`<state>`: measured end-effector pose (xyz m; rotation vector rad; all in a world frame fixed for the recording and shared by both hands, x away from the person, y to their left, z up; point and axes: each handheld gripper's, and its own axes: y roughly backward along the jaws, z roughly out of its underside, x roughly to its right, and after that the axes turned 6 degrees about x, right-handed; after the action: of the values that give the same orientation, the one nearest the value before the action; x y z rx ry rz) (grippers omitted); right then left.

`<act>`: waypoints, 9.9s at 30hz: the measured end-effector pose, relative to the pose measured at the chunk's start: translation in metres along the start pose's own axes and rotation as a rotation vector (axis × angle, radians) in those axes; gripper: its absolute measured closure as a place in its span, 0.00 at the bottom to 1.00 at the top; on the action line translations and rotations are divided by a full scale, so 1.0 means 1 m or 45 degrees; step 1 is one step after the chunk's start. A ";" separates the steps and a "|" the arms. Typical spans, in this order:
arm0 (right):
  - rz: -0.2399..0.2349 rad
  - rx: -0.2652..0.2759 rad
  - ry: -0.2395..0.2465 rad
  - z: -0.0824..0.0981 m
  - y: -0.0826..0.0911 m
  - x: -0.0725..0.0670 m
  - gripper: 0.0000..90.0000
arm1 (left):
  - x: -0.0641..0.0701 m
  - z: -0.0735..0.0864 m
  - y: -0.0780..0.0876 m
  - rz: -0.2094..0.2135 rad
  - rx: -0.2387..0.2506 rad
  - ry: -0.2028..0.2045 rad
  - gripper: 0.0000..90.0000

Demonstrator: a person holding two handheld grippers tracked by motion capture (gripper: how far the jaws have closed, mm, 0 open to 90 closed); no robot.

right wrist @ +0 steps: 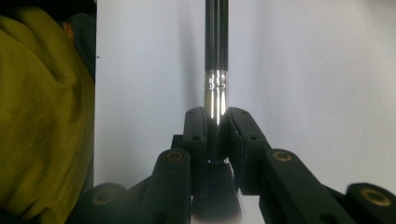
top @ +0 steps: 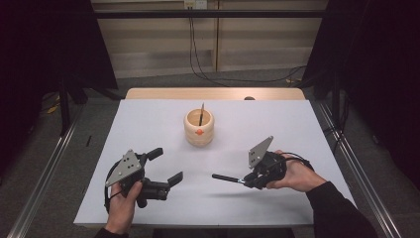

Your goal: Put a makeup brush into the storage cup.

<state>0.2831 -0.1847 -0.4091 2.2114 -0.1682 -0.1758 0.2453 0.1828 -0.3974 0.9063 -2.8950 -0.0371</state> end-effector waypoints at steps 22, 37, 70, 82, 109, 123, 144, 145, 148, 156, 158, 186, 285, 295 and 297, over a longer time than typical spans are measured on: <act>-0.014 -0.002 -0.006 0.000 0.001 0.000 0.86 | 0.014 -0.018 -0.058 0.139 -0.022 -0.100 0.02; -0.024 -0.003 0.007 0.001 0.001 0.000 0.86 | 0.019 -0.021 -0.085 0.265 -0.136 -0.096 0.04; -0.046 -0.048 0.052 -0.002 -0.003 -0.002 0.86 | 0.032 -0.011 -0.127 0.528 -0.769 -0.321 0.12; -0.048 -0.068 0.092 -0.006 -0.005 -0.005 0.86 | 0.041 -0.003 -0.135 0.629 -0.983 -0.376 0.35; -0.079 -0.100 0.106 -0.011 -0.011 -0.011 0.86 | 0.058 0.017 -0.151 0.673 -1.119 -0.429 0.78; -0.082 -0.077 0.127 -0.011 -0.013 -0.011 0.86 | 0.056 0.018 -0.150 0.716 -1.108 -0.374 0.87; -0.099 -0.014 0.082 -0.008 -0.015 -0.007 0.66 | 0.053 0.020 -0.148 0.705 -1.091 -0.352 0.88; -0.094 -0.008 0.080 -0.007 -0.015 -0.007 0.65 | 0.053 0.020 -0.147 0.698 -1.088 -0.356 0.88; -0.078 0.002 0.062 -0.006 -0.015 -0.006 0.50 | 0.052 0.020 -0.146 0.690 -1.079 -0.339 0.88; -0.021 0.027 0.028 -0.004 -0.018 -0.004 0.10 | 0.051 0.020 -0.145 0.682 -1.079 -0.318 0.88; -0.011 0.041 0.024 -0.003 -0.018 -0.002 0.08 | 0.049 0.020 -0.145 0.681 -1.074 -0.310 0.88; 0.132 0.520 -0.132 0.022 0.015 -0.007 0.09 | 0.038 0.014 -0.121 0.600 -0.883 -0.194 0.88; 0.010 1.005 -0.297 0.022 0.029 -0.002 0.73 | 0.040 0.018 -0.105 0.502 -0.330 -0.034 0.88; -0.046 1.020 -0.307 0.023 0.028 -0.001 0.80 | 0.043 0.023 -0.109 0.527 -0.370 -0.042 0.88; -0.042 1.020 -0.306 0.022 0.028 -0.001 0.81 | 0.043 0.023 -0.109 0.517 -0.381 -0.050 0.88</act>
<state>0.2763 -0.2190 -0.3998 2.9849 -0.3862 -0.4556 0.2699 0.0686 -0.4221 0.2665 -2.9358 -0.4425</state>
